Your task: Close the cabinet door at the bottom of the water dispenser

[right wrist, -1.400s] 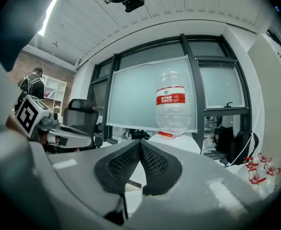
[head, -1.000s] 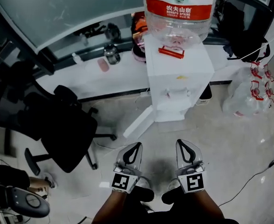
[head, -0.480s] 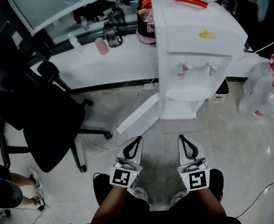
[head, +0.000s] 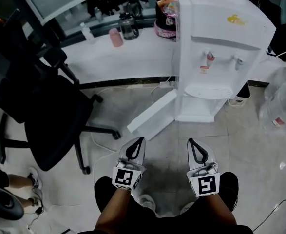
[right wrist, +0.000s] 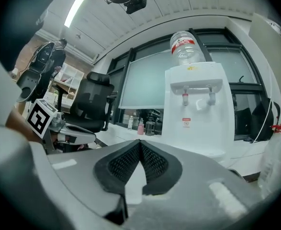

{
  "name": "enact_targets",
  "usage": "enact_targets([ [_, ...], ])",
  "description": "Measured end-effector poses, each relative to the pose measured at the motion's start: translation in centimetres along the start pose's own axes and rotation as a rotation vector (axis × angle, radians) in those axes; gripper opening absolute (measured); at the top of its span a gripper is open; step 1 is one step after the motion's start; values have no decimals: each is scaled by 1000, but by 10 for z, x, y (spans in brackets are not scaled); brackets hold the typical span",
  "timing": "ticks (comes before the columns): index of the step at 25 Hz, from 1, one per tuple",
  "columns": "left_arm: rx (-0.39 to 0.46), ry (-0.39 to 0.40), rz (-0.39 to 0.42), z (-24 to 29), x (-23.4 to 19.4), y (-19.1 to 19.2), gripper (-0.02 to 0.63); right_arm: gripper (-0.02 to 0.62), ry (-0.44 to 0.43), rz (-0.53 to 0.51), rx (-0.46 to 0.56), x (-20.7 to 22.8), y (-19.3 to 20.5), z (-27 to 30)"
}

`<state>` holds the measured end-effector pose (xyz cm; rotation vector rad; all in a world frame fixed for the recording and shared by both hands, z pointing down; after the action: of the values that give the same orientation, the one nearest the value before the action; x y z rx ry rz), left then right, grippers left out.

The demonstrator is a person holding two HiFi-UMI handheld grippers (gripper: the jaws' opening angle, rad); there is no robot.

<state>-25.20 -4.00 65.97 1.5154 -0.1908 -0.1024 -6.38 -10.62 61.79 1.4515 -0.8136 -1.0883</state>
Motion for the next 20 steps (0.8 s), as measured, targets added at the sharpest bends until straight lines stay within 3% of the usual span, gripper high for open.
enact_targets([
  [12, -29, -85, 20, 16, -56, 42, 35, 3, -29, 32, -53, -12, 30, 1],
  [13, -30, -82, 15, 18, -58, 44, 58, 3, -30, 33, -56, -13, 31, 2],
  [15, -40, -73, 1, 21, -61, 48, 200, 3, -33, 40, -62, -14, 33, 2],
  [18, -89, -34, -23, 32, -62, 61, 351, 3, -33, 47, -73, -17, 35, 2],
  [20, -127, -19, -32, 42, -65, 73, 394, 3, -32, 45, -74, -18, 36, 3],
])
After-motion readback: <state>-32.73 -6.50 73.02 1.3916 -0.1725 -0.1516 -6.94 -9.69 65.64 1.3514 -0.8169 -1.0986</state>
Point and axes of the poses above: the fingertips, and each gripper's own axes: z forward along the fingers, x to its right, y out of its underside, the point moved 4 cm from there along -z, backward along the fingers, and after that the axes turned 15 degrees about -y, right-handed, at the moved point
